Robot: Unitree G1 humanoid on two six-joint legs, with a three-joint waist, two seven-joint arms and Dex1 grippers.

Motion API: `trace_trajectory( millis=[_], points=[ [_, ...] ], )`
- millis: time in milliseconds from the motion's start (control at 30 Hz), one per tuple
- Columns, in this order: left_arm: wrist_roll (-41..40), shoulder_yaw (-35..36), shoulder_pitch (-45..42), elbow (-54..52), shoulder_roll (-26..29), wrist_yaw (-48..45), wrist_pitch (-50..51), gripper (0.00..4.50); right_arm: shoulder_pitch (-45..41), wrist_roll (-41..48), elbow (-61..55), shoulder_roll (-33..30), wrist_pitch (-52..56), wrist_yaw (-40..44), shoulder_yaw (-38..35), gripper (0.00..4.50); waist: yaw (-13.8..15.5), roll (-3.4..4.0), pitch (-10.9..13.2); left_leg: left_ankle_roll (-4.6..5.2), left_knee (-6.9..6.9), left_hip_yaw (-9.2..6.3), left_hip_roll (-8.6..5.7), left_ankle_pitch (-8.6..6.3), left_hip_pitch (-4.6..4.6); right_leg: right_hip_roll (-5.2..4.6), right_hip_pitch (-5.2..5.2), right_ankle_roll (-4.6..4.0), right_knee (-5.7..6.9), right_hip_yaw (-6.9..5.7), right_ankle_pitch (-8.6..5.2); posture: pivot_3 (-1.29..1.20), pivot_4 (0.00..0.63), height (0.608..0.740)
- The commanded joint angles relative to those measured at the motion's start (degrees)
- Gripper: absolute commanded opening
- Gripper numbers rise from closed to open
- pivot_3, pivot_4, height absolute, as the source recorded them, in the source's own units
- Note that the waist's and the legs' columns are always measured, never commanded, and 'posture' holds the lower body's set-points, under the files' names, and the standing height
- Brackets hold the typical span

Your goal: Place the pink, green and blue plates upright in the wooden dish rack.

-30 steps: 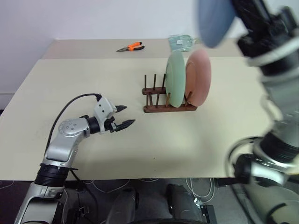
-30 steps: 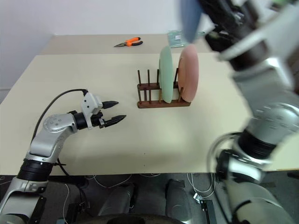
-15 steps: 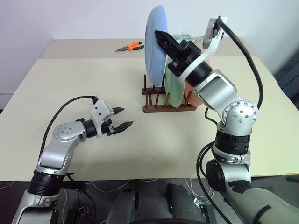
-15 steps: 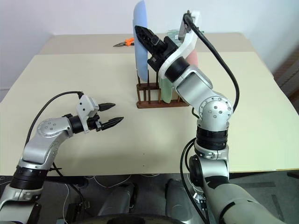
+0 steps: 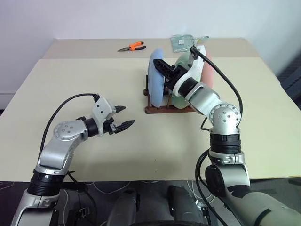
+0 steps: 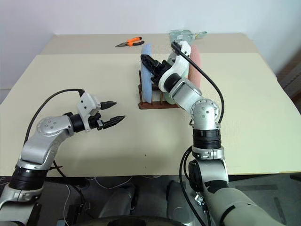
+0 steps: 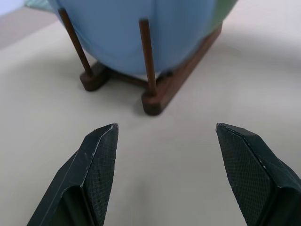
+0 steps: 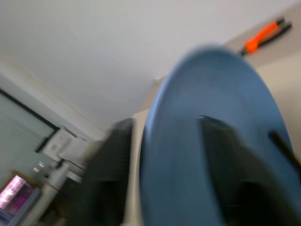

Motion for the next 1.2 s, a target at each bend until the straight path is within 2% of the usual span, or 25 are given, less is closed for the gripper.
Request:
trace_trajectory(
  millis=[33,133,233,333,367,500,600,667,767,800,833,967,1200],
  points=[
    [-1.55,0.17,-1.56,-4.03,-0.13,0.96,3.02,3.40,-2.23,-6.02,-9.59,-4.65,-2.19,8.66,4.30,2.96,-0.01,0.00,0.00,0.00,-0.01,0.00,0.00,0.00,0.00,0.00,0.00,0.00,0.00,0.00,0.00,0.00,0.150,0.740],
    [-2.02,0.22,-1.64,-5.61,-0.10,1.53,5.03,3.40,-1.37,-10.05,-16.69,-10.63,-3.23,14.39,5.60,2.96,0.01,-0.03,-0.01,0.00,-0.02,0.00,0.00,0.00,-0.01,0.00,0.00,0.02,-0.02,0.00,-0.01,0.00,0.150,0.740],
    [-2.30,0.35,-1.43,-6.35,0.10,1.62,6.02,3.40,1.13,-9.81,-23.49,-18.08,-2.70,19.41,2.28,2.96,0.26,-0.05,-0.01,0.00,0.00,0.00,0.00,0.00,-0.01,0.00,0.03,0.04,-0.04,-0.01,-0.03,0.00,0.150,0.740],
    [-2.44,0.19,-1.47,-5.81,0.49,0.67,6.02,3.40,4.85,-9.46,-26.76,-25.98,-0.05,21.37,-2.43,3.79,0.50,-0.09,-0.02,0.00,0.04,-0.04,0.00,0.00,0.00,-0.03,0.14,0.09,-0.12,-0.04,-0.07,0.00,0.150,0.740],
    [-2.48,-0.32,-1.48,-5.40,0.70,-0.28,5.50,3.40,7.72,-11.83,-28.94,-30.33,0.56,22.93,-2.59,4.31,0.61,-0.10,-0.02,0.00,0.05,-0.03,-0.01,-0.01,-0.02,-0.06,0.16,0.07,-0.15,-0.04,-0.08,0.00,0.150,0.740],
    [-3.06,-2.72,-2.04,-5.44,-0.24,-2.55,4.63,3.40,16.70,-16.99,-33.90,-40.77,0.44,27.86,-2.60,4.41,0.51,-0.10,0.00,0.01,0.04,0.06,-0.03,-0.01,-0.04,-0.16,0.15,-0.04,-0.20,-0.05,-0.20,0.00,0.150,0.740],
    [-3.64,-4.76,-2.37,-6.00,-1.51,-4.02,4.16,3.40,22.85,-19.60,-36.70,-45.68,0.73,30.55,-2.88,3.48,0.40,-0.13,0.01,0.01,0.03,0.14,0.01,-0.02,-0.03,-0.17,0.16,0.02,-0.24,-0.04,-0.24,0.00,0.150,0.740],
    [-3.88,-6.57,-2.64,-6.04,-2.84,-4.94,3.48,3.40,26.75,-22.75,-38.31,-48.56,0.77,31.13,-2.49,2.43,0.56,-0.12,0.01,0.02,0.06,0.16,0.03,-0.02,-0.05,-0.17,0.15,0.02,-0.27,-0.03,-0.24,0.00,0.150,0.740],
    [-3.78,-9.05,-3.11,-4.82,-5.11,-6.35,1.60,3.40,30.86,-32.77,-39.18,-53.00,-1.95,30.58,2.52,0.81,0.74,-0.15,0.01,0.02,0.11,0.16,0.01,-0.02,-0.08,-0.20,0.19,0.02,-0.35,-0.04,-0.27,0.00,0.150,0.740],
    [-3.51,-9.48,-3.07,-3.93,-5.57,-6.86,0.60,3.40,31.02,-35.95,-38.51,-53.29,-3.37,29.98,4.44,0.33,0.74,-0.16,0.02,0.01,0.12,0.16,0.00,-0.02,-0.08,-0.21,0.23,0.03,-0.42,-0.05,-0.28,0.00,0.150,0.740],
    [-3.25,-9.73,-2.94,-3.11,-5.83,-7.33,-0.40,3.40,30.81,-37.93,-37.81,-52.85,-4.26,29.61,5.82,0.04,0.60,-0.15,0.02,0.01,0.12,0.16,0.01,-0.02,-0.09,-0.20,0.23,0.01,-0.49,-0.04,-0.27,0.00,0.150,0.740],
    [-2.21,-9.89,-1.42,0.59,-5.98,-9.20,-5.18,3.40,29.49,-44.96,-35.36,-50.62,-6.90,29.18,10.77,0.04,0.57,-0.14,0.02,0.01,0.05,0.20,0.03,-0.02,-0.09,-0.19,0.22,-0.02,-0.56,-0.04,-0.24,0.00,0.150,0.740],
    [-0.16,-10.45,2.72,3.50,-6.13,-10.38,-12.03,3.40,25.29,-51.86,-30.31,-45.93,-7.87,29.77,14.53,0.04,0.68,-0.15,0.02,0.04,0.07,0.16,0.01,-0.03,-0.12,-0.21,0.24,-0.21,-0.65,-0.04,-0.11,0.00,0.150,0.740]
  ],
)
